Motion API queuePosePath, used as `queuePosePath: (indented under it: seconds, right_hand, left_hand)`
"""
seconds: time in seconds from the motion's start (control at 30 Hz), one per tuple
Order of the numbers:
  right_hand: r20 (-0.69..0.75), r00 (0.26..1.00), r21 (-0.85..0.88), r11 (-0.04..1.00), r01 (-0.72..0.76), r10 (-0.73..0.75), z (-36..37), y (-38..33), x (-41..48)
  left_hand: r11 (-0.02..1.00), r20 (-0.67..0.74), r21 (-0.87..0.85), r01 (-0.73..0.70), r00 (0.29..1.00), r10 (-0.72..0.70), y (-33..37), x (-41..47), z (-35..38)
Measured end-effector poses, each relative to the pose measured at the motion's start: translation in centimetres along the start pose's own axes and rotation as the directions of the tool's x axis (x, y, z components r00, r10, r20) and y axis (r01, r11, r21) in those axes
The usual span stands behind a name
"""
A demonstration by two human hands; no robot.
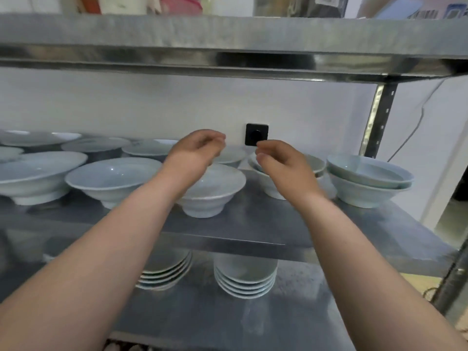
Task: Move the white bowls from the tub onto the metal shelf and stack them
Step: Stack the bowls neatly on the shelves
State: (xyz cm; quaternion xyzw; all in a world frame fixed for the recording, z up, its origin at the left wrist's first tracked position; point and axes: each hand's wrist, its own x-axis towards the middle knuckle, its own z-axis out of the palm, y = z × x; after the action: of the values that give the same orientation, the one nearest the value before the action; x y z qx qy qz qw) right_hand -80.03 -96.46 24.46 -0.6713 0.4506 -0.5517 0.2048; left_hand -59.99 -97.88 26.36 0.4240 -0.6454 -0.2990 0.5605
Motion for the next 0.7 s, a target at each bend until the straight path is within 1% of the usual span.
queuePosePath:
  seconds: [0.07, 0.13, 0.2, 0.27, 0.33, 0.37, 0.4, 0.43, 0.47, 0.5, 0.53, 0.57, 0.6, 0.67, 0.7]
  right_hand:
    - [0.03, 0.999, 0.034, 0.999, -0.037, 0.036, 3.3, -1.0, 0.3]
    - [0.074, 0.994, 0.079, 0.993, -0.088, 0.082, 6.3, -1.9, 0.2]
    - [0.124, 0.989, 0.045, 0.995, -0.085, 0.079, 8.9, -2.7, -0.2]
    - [0.174, 0.983, -0.117, 0.993, -0.032, 0.053, 11.1, -3.5, -0.8]
    - [0.233, 0.972, -0.356, 0.933, 0.055, 0.032, 13.0, -4.2, -1.4]
    - [0.282, 0.959, -0.474, 0.874, 0.105, 0.037, 13.8, -4.5, -1.6]
    - [0.327, 0.942, -0.581, 0.802, 0.142, 0.07, 14.4, -4.8, -1.9]
    - [0.357, 0.926, -0.678, 0.715, 0.168, 0.121, 14.7, -5.1, -2.2]
    - [0.37, 0.914, -0.758, 0.624, 0.192, 0.168, 14.9, -5.3, -2.4]
    - [0.376, 0.904, -0.815, 0.537, 0.218, 0.202, 15.0, -5.5, -2.6]
    - [0.38, 0.898, -0.849, 0.468, 0.243, 0.223, 15.2, -5.7, -2.7]
    - [0.383, 0.89, -0.869, 0.423, 0.257, 0.247, 15.5, -5.8, -2.6]
    - [0.37, 0.888, -0.879, 0.412, 0.239, 0.274, 15.7, -6.0, -2.5]
    - [0.353, 0.875, -0.874, 0.451, 0.182, 0.332, 16.1, -6.2, -2.4]
    - [0.355, 0.872, -0.868, 0.466, 0.173, 0.336, 16.0, -6.2, -2.4]
  left_hand:
    - [0.999, -0.057, -0.047, 0.028, 0.998, -0.03, -0.5, -0.8, -3.9]
    - [0.992, -0.105, -0.092, 0.091, 0.989, -0.101, -1.4, -1.5, -7.9]
    - [0.99, -0.129, -0.064, 0.129, 0.982, -0.137, -2.4, -2.1, -11.9]
    - [0.992, -0.156, 0.051, 0.117, 0.982, -0.107, -3.8, -2.6, -15.8]
    - [0.962, -0.161, 0.26, 0.078, 0.986, -0.036, -5.2, -3.4, -18.8]
    - [0.916, -0.131, 0.396, 0.054, 0.991, -0.002, -5.9, -3.8, -20.0]
    - [0.849, -0.075, 0.527, 0.038, 0.997, 0.002, -6.6, -4.1, -20.9]
    - [0.767, -0.005, 0.642, 0.023, 1.0, -0.026, -7.2, -4.4, -21.5]
    - [0.657, 0.069, 0.753, -0.003, 0.995, -0.074, -7.8, -4.5, -22.0]
    - [0.522, 0.134, 0.851, -0.056, 0.984, -0.113, -8.4, -4.3, -22.3]
    - [0.381, 0.187, 0.916, -0.129, 0.975, -0.121, -9.0, -4.0, -22.5]
    - [0.27, 0.228, 0.943, -0.192, 0.968, -0.108, -9.4, -3.6, -22.6]
    - [0.218, 0.248, 0.95, -0.223, 0.964, -0.093, -9.5, -3.3, -22.8]
    - [0.21, 0.257, 0.949, -0.236, 0.963, -0.08, -9.7, -3.0, -23.2]
    - [0.212, 0.262, 0.946, -0.244, 0.963, -0.063, -9.9, -3.2, -23.3]
